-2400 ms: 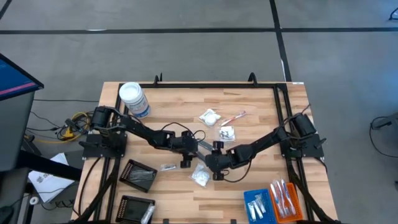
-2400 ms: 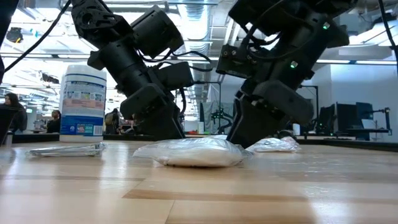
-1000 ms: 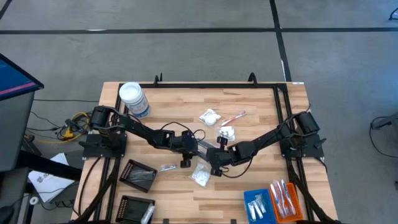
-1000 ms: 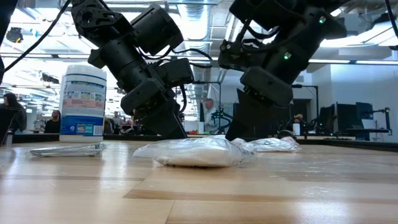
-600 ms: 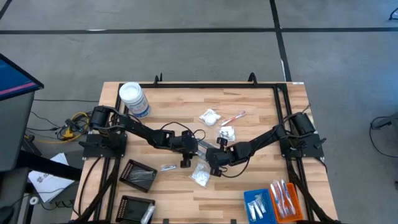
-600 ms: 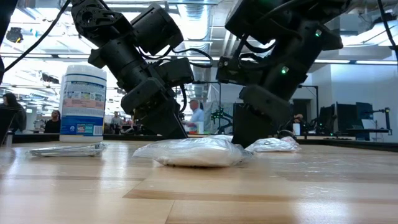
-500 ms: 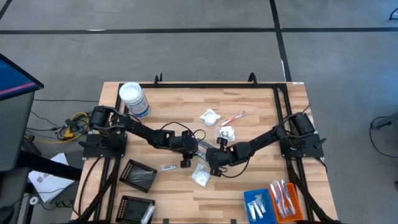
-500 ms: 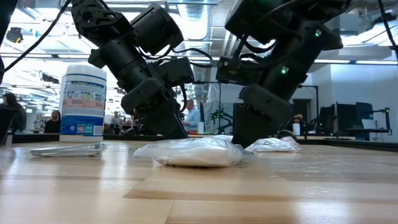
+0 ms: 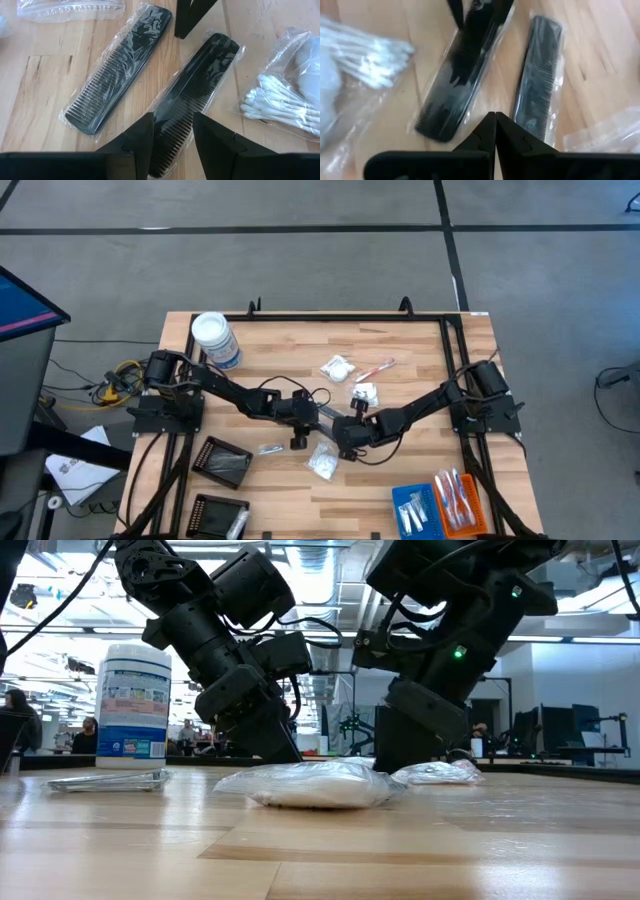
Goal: Pick & Place Travel size toiletries
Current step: Put the black comb into the top black bin
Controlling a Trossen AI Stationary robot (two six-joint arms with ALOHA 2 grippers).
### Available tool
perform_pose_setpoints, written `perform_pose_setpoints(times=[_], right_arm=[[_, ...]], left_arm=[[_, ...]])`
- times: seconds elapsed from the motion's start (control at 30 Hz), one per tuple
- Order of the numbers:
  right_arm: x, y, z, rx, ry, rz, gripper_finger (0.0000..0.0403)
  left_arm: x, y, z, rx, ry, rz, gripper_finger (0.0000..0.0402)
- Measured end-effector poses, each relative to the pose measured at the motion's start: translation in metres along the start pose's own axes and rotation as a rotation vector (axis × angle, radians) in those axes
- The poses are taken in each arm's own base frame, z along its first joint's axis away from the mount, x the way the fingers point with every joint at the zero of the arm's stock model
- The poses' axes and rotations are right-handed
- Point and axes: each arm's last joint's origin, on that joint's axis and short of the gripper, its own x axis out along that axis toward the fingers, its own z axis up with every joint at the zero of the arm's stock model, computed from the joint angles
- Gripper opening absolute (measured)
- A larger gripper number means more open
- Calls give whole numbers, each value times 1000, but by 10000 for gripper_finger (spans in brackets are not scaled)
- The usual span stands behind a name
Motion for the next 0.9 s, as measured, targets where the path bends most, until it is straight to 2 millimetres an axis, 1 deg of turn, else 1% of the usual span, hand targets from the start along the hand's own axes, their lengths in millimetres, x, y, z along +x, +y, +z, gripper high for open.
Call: perform_pose_setpoints(times=[0.13,0.4,0.47,0.6,0.9], right_arm=[[-1,2,1,-2,-10,2,0],[-11,14,12,-48,-59,38,0],[-11,15,14,-49,-57,62,0],[-5,12,12,-44,-20,103,0],[-2,6,7,-24,0,86,0]], left_arm=[[0,0,0,0,0,1,131],[0,0,0,0,0,2,131],[0,0,0,0,0,2,131],[0,0,0,0,0,2,131],[0,0,0,0,0,2,131]])
